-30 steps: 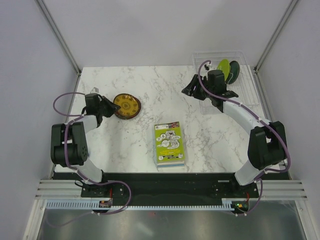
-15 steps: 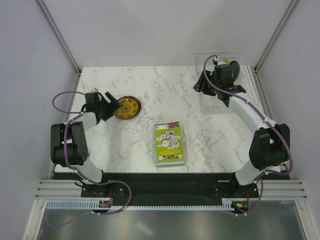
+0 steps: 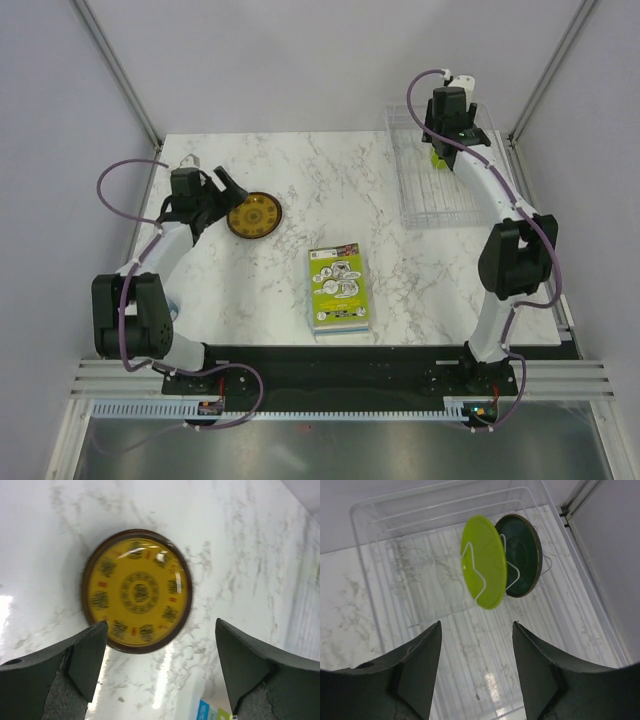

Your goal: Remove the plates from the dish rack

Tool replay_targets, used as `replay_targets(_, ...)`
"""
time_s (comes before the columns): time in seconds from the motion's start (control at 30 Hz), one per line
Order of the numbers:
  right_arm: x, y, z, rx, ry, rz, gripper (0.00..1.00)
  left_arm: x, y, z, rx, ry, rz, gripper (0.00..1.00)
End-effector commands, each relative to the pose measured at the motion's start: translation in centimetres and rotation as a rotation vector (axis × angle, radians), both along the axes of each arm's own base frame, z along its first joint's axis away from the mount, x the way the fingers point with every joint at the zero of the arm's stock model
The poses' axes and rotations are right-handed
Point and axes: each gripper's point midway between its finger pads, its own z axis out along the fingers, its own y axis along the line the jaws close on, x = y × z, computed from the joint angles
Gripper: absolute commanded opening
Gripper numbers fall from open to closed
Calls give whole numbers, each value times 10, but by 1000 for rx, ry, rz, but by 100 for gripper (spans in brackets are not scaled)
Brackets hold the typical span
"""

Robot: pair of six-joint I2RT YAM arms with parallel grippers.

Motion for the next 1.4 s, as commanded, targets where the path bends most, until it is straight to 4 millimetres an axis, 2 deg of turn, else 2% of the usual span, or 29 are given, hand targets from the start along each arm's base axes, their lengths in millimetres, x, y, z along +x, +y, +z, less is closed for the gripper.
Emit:
replay_targets(0.0, 25, -42, -33, -173, 93, -117, 66, 10, -55, 69, 51, -221, -221, 94)
replay_targets(0.03, 31, -51, -36, -168, 95, -126, 65, 8, -74, 77, 56, -247, -275, 94)
replay_targets(0.1, 44, -59, -44, -168, 96, -134, 65, 5, -90, 81, 94, -270, -340, 94)
replay_targets(0.13, 48, -65, -49, -167, 101, -133, 65, 7, -103, 90, 106, -312, -370, 94)
replay_targets(0.23, 63, -75, -62, -173, 112, -131, 65, 6, -117, 91, 122, -339, -413, 94)
replay_targets(0.43, 85, -83, -82, -216, 137, -94, 65, 14, -124, 79, 128, -323, -437, 94)
replay_targets(0.53, 96, -83, -93, -180, 131, -67, 59, 17, -125, 72, 128, -312, -442, 94)
replay_targets(0.57, 100, -83, -91, -170, 119, -59, 54, 18, -126, 71, 126, -311, -442, 94)
replay_targets(0.6, 103, -81, -101, -154, 128, -49, 50, 18, -126, 69, 127, -307, -443, 94)
replay_targets(0.63, 104, -83, -104, -141, 129, -38, 42, 19, -126, 66, 126, -299, -443, 94)
replay_targets(0.7, 109, -81, -112, -101, 124, -27, 34, 20, -127, 63, 127, -296, -446, 93)
replay_targets(0.73, 111, -78, -115, -61, 120, -6, 27, 21, -128, 61, 124, -292, -448, 93)
replay_targets(0.8, 114, -69, -119, -18, 112, 24, 6, 21, -129, 59, 123, -289, -451, 93)
replay_targets(0.83, 114, -80, -120, 21, 107, 40, 0, 21, -129, 58, 122, -287, -453, 93)
replay_targets(0.87, 115, -77, -124, 41, 98, 58, 0, 21, -129, 56, 121, -284, -452, 93)
replay_targets(1.03, 111, -68, -95, 62, 24, 107, 0, 20, -130, 56, 108, -279, -450, 93)
replay_targets(1.13, 101, -68, -67, -7, -9, 70, 0, 19, -129, 58, 108, -283, -445, 93)
replay_targets(1.17, 92, -82, -51, -70, -25, 12, 0, 19, -129, 59, 110, -284, -442, 93)
replay_targets(1.2, 89, -62, -43, -98, -38, 22, 0, 18, -128, 60, 117, -287, -435, 93)
replay_targets(1.23, 85, -61, -33, -141, -45, 9, 0, 18, -127, 61, 124, -286, -430, 93)
replay_targets(1.27, 76, -67, -15, -190, -71, -48, 0, 17, -126, 61, 129, -280, -428, 93)
replay_targets(1.3, 71, -60, -8, -232, -73, -45, 0, 17, -125, 61, 135, -277, -419, 93)
replay_targets(1.37, 58, -60, 15, -285, -106, -91, 0, 15, -122, 63, 150, -274, -414, 93)
